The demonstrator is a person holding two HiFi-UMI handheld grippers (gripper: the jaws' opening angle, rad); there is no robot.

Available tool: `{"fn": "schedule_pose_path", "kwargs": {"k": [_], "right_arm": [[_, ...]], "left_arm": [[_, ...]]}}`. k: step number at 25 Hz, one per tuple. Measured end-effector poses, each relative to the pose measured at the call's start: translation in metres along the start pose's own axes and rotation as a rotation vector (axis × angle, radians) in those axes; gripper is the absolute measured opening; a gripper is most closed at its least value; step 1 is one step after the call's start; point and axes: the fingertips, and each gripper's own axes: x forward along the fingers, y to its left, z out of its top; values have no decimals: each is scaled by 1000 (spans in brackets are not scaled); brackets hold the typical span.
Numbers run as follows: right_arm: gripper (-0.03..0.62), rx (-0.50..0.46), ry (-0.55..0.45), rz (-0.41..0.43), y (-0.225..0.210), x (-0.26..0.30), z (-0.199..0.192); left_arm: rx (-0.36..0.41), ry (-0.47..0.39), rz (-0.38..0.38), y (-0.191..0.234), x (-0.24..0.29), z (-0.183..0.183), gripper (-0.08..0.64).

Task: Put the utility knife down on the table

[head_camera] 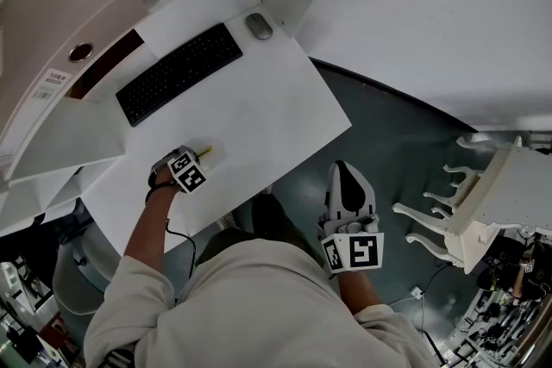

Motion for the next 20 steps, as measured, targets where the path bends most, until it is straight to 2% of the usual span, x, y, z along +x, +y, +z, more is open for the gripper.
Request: {"fn": "schedule_pose_path", "kwargs": {"k": [12, 14, 20], "right_arm": [[3, -1, -6, 3, -5, -3, 1], [3, -2, -8, 3, -5, -4, 2], [3, -3, -10, 5, -4, -5, 2]], "left_arm": [[-2, -2, 22, 3, -1, 0, 96], [-2, -5, 18, 2, -1, 0, 116], [-4, -13, 11, -2, -2, 2, 118]]}}
